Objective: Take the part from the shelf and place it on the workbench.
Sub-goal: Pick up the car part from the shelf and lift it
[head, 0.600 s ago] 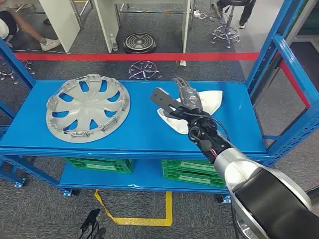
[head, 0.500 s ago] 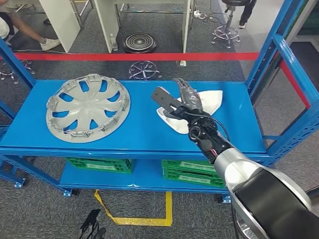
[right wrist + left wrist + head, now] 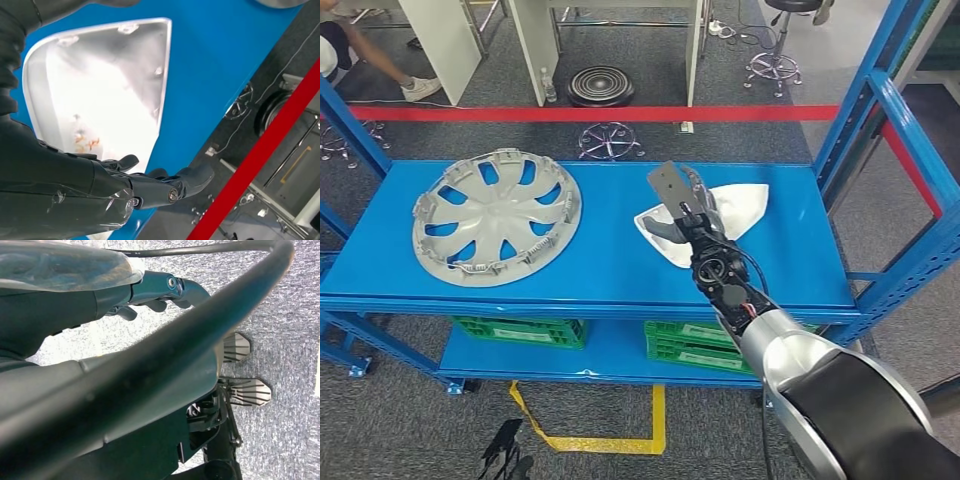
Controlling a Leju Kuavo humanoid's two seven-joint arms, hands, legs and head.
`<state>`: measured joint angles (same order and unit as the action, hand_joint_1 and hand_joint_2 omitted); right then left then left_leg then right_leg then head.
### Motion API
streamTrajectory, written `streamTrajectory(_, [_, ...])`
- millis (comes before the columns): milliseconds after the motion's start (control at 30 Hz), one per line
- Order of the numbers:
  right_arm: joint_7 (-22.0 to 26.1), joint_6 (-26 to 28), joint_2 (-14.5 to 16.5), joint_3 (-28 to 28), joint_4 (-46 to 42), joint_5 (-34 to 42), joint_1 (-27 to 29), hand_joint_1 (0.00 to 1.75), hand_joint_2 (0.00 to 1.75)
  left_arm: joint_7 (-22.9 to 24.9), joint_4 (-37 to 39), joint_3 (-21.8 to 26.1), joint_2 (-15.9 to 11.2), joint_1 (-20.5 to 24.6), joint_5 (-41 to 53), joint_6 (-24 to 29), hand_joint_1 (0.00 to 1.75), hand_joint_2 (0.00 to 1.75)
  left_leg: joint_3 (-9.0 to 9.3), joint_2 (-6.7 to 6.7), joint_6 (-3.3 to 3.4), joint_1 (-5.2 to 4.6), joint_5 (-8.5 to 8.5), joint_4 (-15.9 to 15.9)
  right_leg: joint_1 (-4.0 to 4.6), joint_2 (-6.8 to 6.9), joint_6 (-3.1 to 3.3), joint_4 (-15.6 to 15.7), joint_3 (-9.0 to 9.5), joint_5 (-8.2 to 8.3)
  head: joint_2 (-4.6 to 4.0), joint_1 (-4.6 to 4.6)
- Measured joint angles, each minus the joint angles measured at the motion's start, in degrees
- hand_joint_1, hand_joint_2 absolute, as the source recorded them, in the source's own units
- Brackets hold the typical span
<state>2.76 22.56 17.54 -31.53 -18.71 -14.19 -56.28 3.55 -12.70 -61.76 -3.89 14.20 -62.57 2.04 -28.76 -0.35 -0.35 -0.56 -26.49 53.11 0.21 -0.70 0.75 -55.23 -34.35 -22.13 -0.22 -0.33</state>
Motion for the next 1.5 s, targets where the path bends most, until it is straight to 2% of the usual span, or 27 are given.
streamTrajectory(533, [-1.6, -3.4, 1.8, 1.7, -0.1, 4.3, 1.2, 0.0, 1.75, 0.3, 0.0, 0.0, 0.0, 0.0, 0.0, 0.1, 0.0, 0.0, -0.02, -0.01, -0.02, 0.0, -0.01, 0.0, 0.0, 0.01, 0.04, 0.0, 0.0, -0.03, 0.0, 0.02])
streamTrajectory(767, [-4.2, -4.3, 2.1, 0.6, -0.2, 6.7, 2.2, 0.0, 1.75, 0.5, 0.0, 0.0, 0.0, 0.0, -0.1, 0.1, 0.0, 0.0, -0.02, -0.01, -0.02, 0.0, -0.02, 0.0, 0.0, 0.01, 0.04, 0.0, 0.0, -0.03, 0.0, 0.01])
streamTrajectory(1500, [-5.1, -4.0, 2.5, -3.9, -0.2, 10.8, 3.7, 0.0, 1.75, 0.5, 0.2, 0.0, 0.0, -0.1, -0.4, 0.1, 0.0, 0.0, -0.04, -0.01, -0.03, 0.0, -0.02, 0.0, 0.0, 0.01, 0.04, 0.0, -0.02, -0.03, 0.0, -0.02])
